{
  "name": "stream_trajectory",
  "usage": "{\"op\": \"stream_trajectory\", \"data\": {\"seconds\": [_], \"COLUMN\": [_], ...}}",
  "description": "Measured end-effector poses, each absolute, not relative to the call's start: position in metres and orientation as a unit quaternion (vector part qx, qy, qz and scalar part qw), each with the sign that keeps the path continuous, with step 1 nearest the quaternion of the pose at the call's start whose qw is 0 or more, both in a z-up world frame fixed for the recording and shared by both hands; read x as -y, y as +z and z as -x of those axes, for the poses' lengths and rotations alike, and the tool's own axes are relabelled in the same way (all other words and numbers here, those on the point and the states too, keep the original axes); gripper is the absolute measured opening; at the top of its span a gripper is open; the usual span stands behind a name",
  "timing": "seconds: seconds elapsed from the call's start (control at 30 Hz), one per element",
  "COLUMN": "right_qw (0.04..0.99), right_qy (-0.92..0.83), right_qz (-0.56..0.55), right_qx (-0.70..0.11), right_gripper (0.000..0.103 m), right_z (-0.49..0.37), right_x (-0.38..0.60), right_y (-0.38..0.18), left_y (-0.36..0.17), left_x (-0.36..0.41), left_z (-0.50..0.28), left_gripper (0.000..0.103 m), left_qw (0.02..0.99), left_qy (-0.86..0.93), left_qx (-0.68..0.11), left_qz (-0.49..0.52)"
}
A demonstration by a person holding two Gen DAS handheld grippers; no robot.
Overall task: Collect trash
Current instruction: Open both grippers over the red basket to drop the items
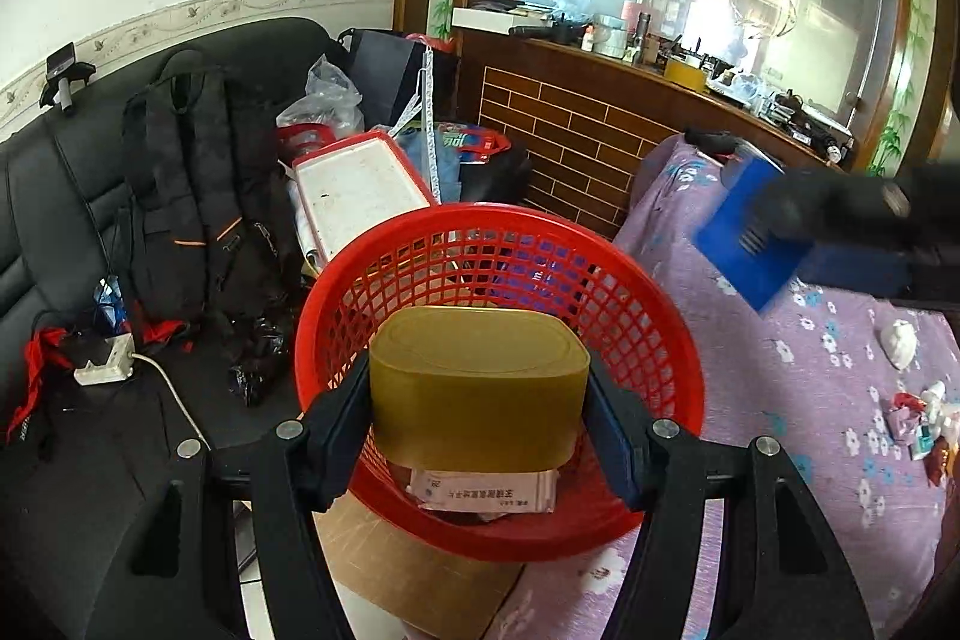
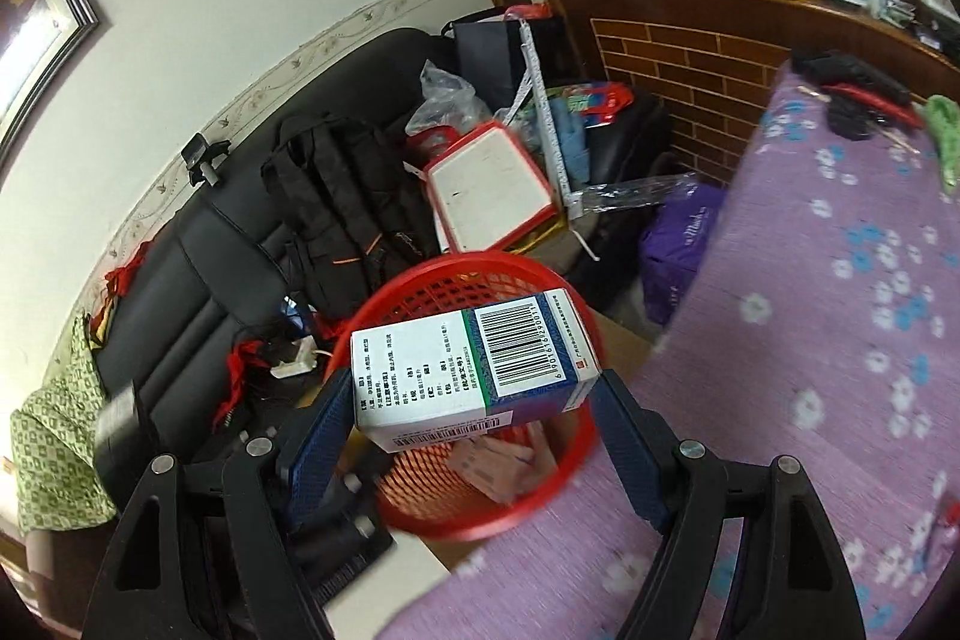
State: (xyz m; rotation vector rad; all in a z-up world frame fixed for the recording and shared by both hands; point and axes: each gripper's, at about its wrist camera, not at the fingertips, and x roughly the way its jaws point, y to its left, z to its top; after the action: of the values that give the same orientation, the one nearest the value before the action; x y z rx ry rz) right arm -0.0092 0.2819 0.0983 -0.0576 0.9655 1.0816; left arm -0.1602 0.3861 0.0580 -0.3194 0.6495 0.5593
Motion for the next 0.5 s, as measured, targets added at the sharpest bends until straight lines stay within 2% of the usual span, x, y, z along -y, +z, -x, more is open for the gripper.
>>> {"op": "stream_trajectory", "data": {"seconds": [0.2,0.23,0.3,0.5], "right_qw": [0.73,0.729,0.731,0.745], "right_qy": [0.503,0.503,0.503,0.492], "right_qz": [0.007,0.005,0.002,-0.01], "right_qx": [-0.463,-0.464,-0.461,-0.451], "right_gripper": [0.088,0.088,0.089,0.089], "right_z": [-0.003,-0.005,-0.007,-0.01], "right_x": [-0.31,-0.311,-0.308,-0.276], "right_y": [0.089,0.088,0.088,0.095], "left_y": [0.053,0.053,0.053,0.058], "left_x": [-0.39,-0.391,-0.39,-0.383], "left_z": [0.155,0.155,0.154,0.157], "left_gripper": [0.065,0.067,0.078,0.079], "left_qw": [0.897,0.897,0.899,0.902], "left_qy": [0.268,0.267,0.265,0.263], "left_qx": [-0.313,-0.313,-0.312,-0.303], "left_qz": [0.159,0.159,0.158,0.161]}}
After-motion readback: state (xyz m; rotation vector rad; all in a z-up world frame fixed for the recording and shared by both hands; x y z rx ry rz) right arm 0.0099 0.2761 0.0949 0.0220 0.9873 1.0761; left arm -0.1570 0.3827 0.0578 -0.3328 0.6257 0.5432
